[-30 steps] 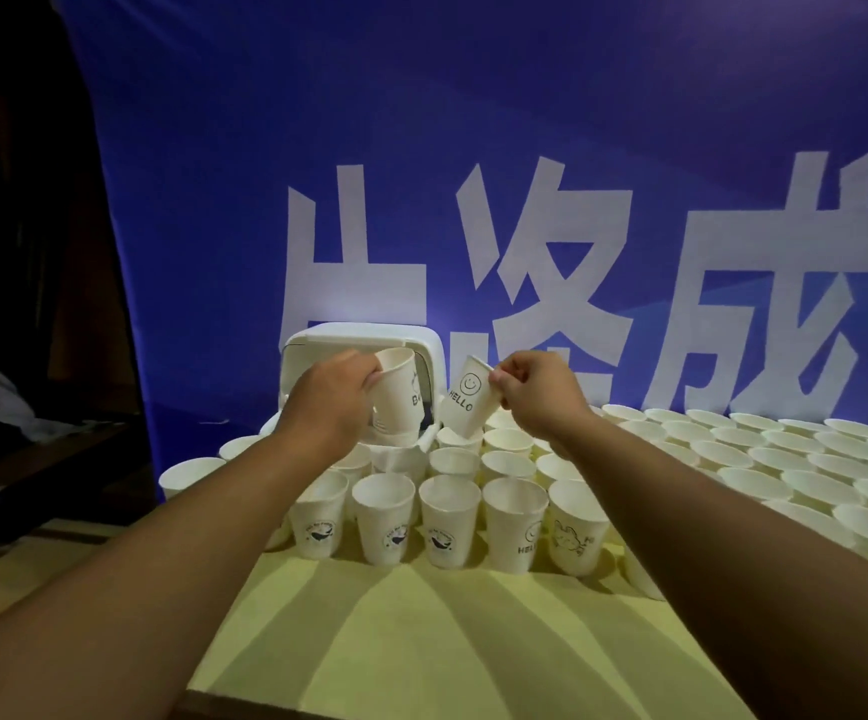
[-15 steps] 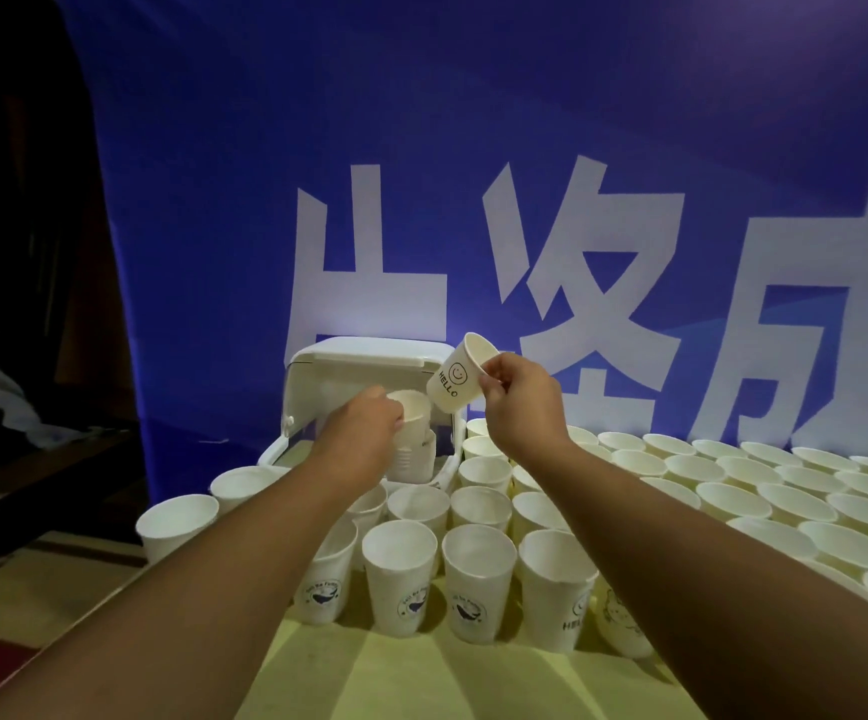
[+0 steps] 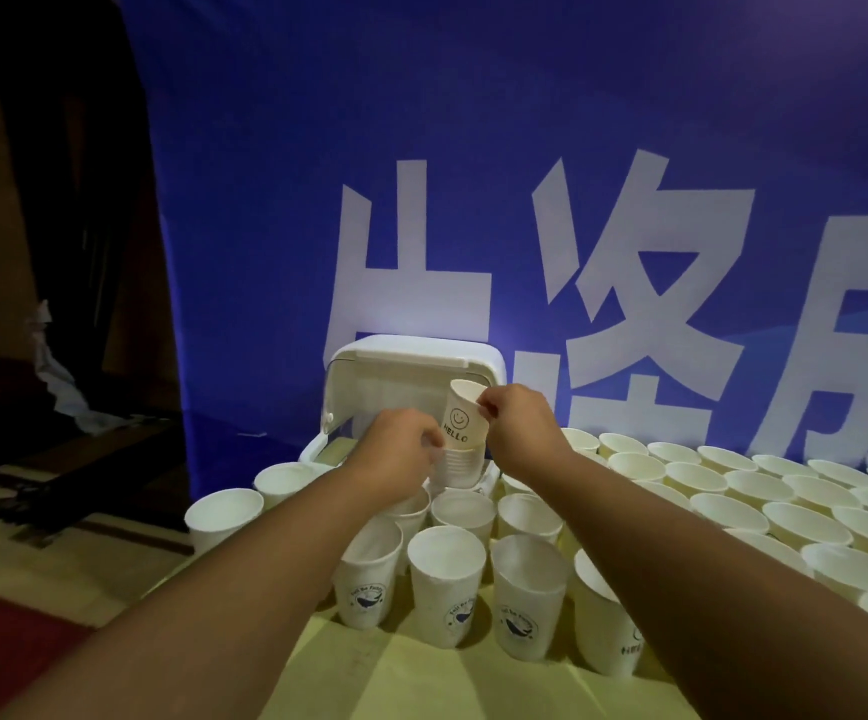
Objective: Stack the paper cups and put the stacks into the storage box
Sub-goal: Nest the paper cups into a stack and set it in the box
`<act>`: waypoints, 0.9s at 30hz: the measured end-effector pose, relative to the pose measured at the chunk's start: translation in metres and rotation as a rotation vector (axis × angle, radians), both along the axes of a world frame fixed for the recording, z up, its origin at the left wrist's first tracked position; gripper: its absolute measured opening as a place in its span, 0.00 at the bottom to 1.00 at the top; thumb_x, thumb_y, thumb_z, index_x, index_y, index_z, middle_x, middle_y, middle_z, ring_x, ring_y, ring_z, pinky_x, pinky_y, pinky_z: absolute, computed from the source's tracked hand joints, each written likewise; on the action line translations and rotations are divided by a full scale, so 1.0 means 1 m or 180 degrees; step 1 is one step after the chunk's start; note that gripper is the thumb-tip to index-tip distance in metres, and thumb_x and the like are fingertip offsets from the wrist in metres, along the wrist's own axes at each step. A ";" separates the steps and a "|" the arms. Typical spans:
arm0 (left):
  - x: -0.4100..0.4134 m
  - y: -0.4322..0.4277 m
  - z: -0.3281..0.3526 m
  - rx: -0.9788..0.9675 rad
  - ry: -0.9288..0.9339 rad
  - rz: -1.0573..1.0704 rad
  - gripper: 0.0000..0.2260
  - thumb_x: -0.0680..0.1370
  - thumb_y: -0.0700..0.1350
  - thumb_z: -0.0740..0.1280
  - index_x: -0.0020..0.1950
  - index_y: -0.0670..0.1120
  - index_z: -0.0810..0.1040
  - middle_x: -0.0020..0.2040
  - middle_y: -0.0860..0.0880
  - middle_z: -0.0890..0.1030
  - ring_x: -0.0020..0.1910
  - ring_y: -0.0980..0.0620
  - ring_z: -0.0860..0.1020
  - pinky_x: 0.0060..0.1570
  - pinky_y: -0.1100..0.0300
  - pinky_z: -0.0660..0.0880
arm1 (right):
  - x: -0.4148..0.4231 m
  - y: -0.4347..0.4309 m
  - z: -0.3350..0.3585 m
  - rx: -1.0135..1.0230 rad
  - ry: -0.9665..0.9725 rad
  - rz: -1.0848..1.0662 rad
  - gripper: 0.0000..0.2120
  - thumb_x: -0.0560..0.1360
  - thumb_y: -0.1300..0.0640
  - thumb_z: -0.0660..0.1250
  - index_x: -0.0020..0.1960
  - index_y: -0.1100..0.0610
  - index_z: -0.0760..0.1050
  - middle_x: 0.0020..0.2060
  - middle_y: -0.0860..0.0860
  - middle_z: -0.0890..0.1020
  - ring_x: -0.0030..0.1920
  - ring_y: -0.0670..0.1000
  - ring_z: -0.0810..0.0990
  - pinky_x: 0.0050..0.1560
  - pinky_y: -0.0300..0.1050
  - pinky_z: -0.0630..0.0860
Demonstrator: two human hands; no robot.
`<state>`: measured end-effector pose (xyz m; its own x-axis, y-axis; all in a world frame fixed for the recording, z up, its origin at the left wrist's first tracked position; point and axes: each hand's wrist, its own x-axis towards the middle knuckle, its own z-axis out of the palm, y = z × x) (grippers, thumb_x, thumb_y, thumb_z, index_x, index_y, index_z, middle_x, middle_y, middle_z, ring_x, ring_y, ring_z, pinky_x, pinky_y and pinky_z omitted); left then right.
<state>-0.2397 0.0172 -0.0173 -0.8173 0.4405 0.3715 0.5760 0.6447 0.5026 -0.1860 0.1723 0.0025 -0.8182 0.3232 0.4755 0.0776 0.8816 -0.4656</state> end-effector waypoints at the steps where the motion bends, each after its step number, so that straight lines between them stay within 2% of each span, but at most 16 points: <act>1: 0.001 -0.005 0.000 0.0039 0.0080 0.0002 0.08 0.79 0.42 0.72 0.48 0.56 0.82 0.54 0.53 0.81 0.51 0.52 0.79 0.51 0.57 0.77 | -0.002 -0.002 -0.001 0.0115 -0.0085 0.0015 0.13 0.75 0.64 0.71 0.59 0.56 0.80 0.53 0.54 0.82 0.49 0.55 0.80 0.51 0.47 0.79; 4: -0.001 -0.020 0.001 -0.0006 0.0152 0.0027 0.10 0.77 0.44 0.73 0.40 0.57 0.80 0.48 0.55 0.81 0.47 0.52 0.79 0.51 0.52 0.80 | -0.007 -0.009 -0.008 0.0451 -0.0376 0.0066 0.15 0.74 0.62 0.73 0.60 0.55 0.80 0.52 0.53 0.81 0.48 0.54 0.79 0.54 0.47 0.78; 8: -0.001 -0.041 0.000 -0.0146 0.0150 0.0028 0.06 0.77 0.44 0.72 0.43 0.55 0.83 0.40 0.58 0.82 0.42 0.56 0.81 0.46 0.51 0.83 | -0.011 -0.018 -0.024 0.1172 -0.0735 0.0068 0.17 0.73 0.61 0.73 0.61 0.55 0.79 0.52 0.54 0.81 0.48 0.54 0.79 0.52 0.47 0.79; 10: 0.002 -0.049 -0.002 -0.0216 0.0138 0.0005 0.06 0.76 0.45 0.72 0.42 0.55 0.84 0.39 0.59 0.82 0.41 0.56 0.81 0.45 0.51 0.83 | -0.011 -0.019 -0.027 0.1311 -0.0798 0.0029 0.18 0.73 0.60 0.73 0.63 0.56 0.78 0.53 0.54 0.81 0.49 0.54 0.78 0.54 0.47 0.79; 13: 0.007 -0.059 -0.007 -0.0244 0.0117 -0.0019 0.05 0.76 0.47 0.73 0.42 0.56 0.84 0.40 0.59 0.82 0.41 0.58 0.80 0.44 0.53 0.82 | -0.007 -0.019 -0.028 0.1318 -0.0782 0.0048 0.19 0.74 0.59 0.72 0.65 0.55 0.77 0.55 0.53 0.80 0.50 0.53 0.78 0.55 0.47 0.78; 15: 0.012 -0.063 -0.010 -0.0268 0.0124 -0.0034 0.06 0.77 0.48 0.73 0.41 0.58 0.82 0.40 0.59 0.82 0.42 0.58 0.80 0.43 0.56 0.81 | 0.000 -0.020 -0.030 0.1278 -0.0607 0.0114 0.20 0.76 0.57 0.69 0.68 0.51 0.75 0.60 0.53 0.79 0.55 0.54 0.77 0.57 0.48 0.77; 18: 0.025 -0.070 -0.013 -0.0313 0.0136 -0.0084 0.09 0.77 0.49 0.73 0.38 0.60 0.80 0.39 0.60 0.82 0.42 0.59 0.80 0.40 0.60 0.77 | 0.018 -0.023 -0.032 0.0759 -0.0072 0.0164 0.19 0.78 0.53 0.68 0.68 0.47 0.74 0.63 0.49 0.78 0.58 0.53 0.75 0.59 0.50 0.75; 22: 0.047 -0.072 -0.014 -0.0317 0.0069 -0.0232 0.05 0.77 0.50 0.74 0.41 0.58 0.83 0.41 0.59 0.83 0.43 0.59 0.81 0.45 0.56 0.81 | 0.049 -0.023 -0.030 0.0510 -0.0050 0.0085 0.06 0.75 0.53 0.70 0.52 0.48 0.82 0.48 0.47 0.84 0.43 0.47 0.79 0.48 0.46 0.81; 27: 0.077 -0.061 -0.013 -0.0294 0.0164 -0.0479 0.05 0.77 0.51 0.73 0.40 0.58 0.83 0.41 0.59 0.82 0.43 0.58 0.80 0.45 0.55 0.80 | 0.091 -0.008 -0.025 0.0399 -0.0218 -0.0046 0.03 0.76 0.53 0.70 0.48 0.48 0.82 0.40 0.44 0.82 0.37 0.45 0.79 0.39 0.37 0.77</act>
<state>-0.1627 -0.0442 -0.0306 -0.7205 0.5905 0.3635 0.6928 0.5914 0.4125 -0.0955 0.1644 -0.0222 -0.8458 0.2768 0.4561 0.1187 0.9311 -0.3450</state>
